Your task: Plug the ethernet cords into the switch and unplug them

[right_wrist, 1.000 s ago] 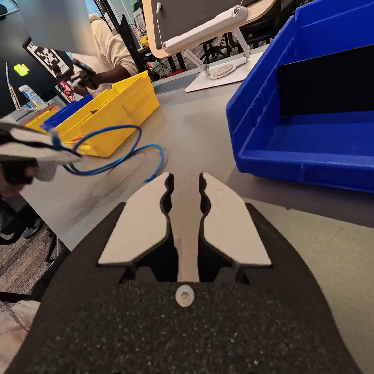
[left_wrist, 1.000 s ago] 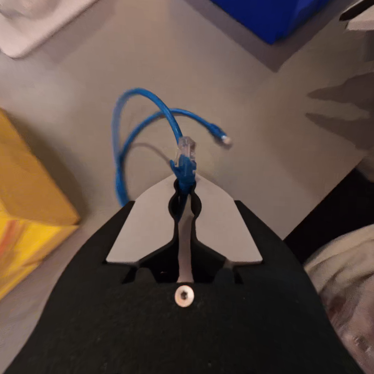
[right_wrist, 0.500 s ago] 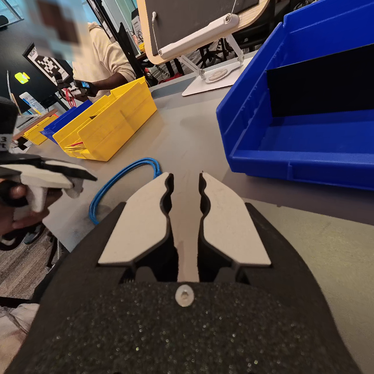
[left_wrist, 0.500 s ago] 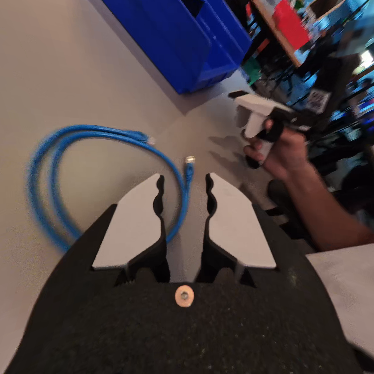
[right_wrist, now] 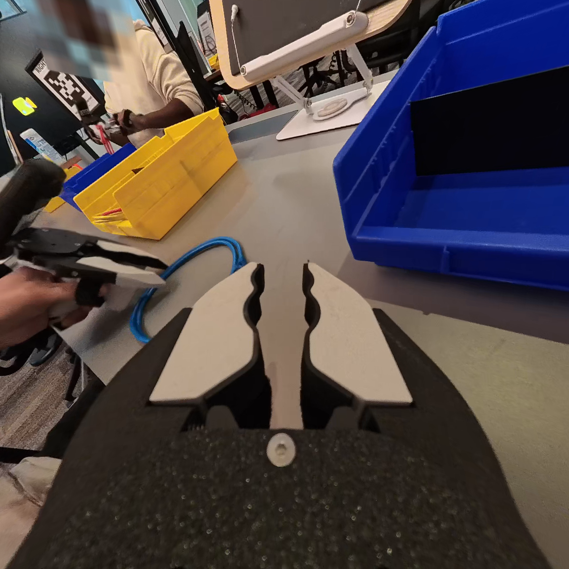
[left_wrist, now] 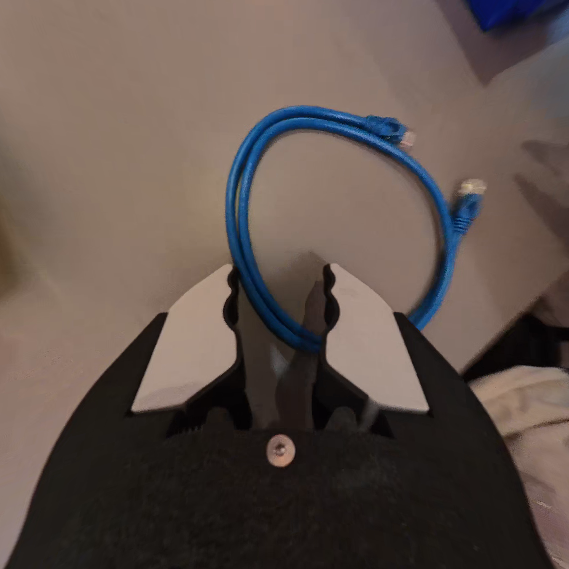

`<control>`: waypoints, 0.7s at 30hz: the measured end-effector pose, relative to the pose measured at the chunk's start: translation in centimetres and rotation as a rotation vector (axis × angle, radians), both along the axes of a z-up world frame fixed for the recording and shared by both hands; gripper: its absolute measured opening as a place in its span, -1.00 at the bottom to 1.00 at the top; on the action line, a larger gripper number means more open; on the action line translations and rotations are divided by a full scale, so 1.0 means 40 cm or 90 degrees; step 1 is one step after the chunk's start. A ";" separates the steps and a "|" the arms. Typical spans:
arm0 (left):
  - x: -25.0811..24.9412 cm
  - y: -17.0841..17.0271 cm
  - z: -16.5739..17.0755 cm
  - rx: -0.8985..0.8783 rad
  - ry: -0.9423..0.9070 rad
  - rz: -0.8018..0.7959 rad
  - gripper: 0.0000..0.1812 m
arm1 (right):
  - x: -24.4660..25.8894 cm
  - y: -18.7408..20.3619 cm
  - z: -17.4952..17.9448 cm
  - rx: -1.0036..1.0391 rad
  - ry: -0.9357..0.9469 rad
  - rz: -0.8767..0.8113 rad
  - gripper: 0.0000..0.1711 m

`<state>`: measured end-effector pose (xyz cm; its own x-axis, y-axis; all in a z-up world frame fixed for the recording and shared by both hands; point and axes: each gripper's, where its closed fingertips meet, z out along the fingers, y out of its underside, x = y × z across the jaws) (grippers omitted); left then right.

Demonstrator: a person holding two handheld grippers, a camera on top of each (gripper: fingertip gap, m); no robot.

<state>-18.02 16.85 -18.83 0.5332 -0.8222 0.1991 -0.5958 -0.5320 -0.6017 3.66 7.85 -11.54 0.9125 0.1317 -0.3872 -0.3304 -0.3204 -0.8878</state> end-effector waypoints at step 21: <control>-0.217 0.627 0.293 0.175 0.131 -0.135 -0.34 | -0.022 0.016 0.000 0.000 0.009 0.021 -0.72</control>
<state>-26.70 41.92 -7.13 0.3524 -0.9257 -0.1372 -0.7981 -0.2207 -0.5607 2.78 8.48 -11.53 0.9018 0.1622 -0.4006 -0.3327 -0.3310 -0.8830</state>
